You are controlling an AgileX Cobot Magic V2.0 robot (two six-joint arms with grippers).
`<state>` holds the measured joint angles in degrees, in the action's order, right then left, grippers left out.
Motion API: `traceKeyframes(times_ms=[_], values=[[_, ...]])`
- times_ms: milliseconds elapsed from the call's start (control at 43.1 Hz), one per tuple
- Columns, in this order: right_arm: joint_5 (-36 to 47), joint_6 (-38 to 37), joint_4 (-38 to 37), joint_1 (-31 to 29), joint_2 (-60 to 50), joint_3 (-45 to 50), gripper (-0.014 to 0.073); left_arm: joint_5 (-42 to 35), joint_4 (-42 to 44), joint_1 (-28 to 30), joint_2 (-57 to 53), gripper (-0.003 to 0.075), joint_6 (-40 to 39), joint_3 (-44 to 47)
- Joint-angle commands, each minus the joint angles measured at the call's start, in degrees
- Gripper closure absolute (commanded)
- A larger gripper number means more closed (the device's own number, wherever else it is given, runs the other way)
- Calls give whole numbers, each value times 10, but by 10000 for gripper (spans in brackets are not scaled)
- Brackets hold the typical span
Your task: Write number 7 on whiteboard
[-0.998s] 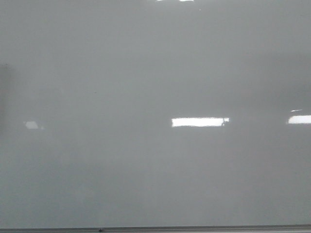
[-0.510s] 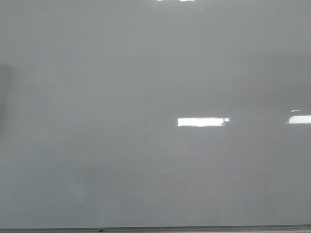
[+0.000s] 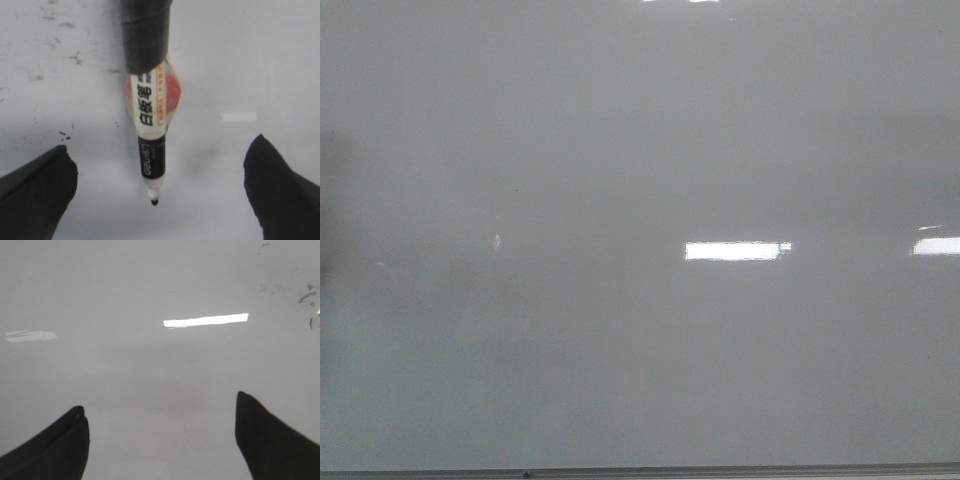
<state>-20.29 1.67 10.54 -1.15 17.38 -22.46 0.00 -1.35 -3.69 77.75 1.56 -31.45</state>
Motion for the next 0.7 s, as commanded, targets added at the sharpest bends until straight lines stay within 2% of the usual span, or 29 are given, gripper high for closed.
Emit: traceKeyframes(times_ms=[0,139,232,302,487,673], values=[[42,1,4,1,9,-18,-20,-95,-4,-3,18,83,-2,-17],[41,1,4,1,9,-18,-20,-135,-5,-3,45,86,-2,-17],[40,1,4,1,9,-18,-20,-135,-5,-3,53,128,-2,-17],[40,1,4,1,9,-18,-20,-135,-4,-3,56,188,-2,-17],[40,1,4,1,9,-18,-20,-149,-2,-3,57,407,0,-17],[40,1,4,1,9,-18,-20,-156,-1,-3,57,561,11,-17]])
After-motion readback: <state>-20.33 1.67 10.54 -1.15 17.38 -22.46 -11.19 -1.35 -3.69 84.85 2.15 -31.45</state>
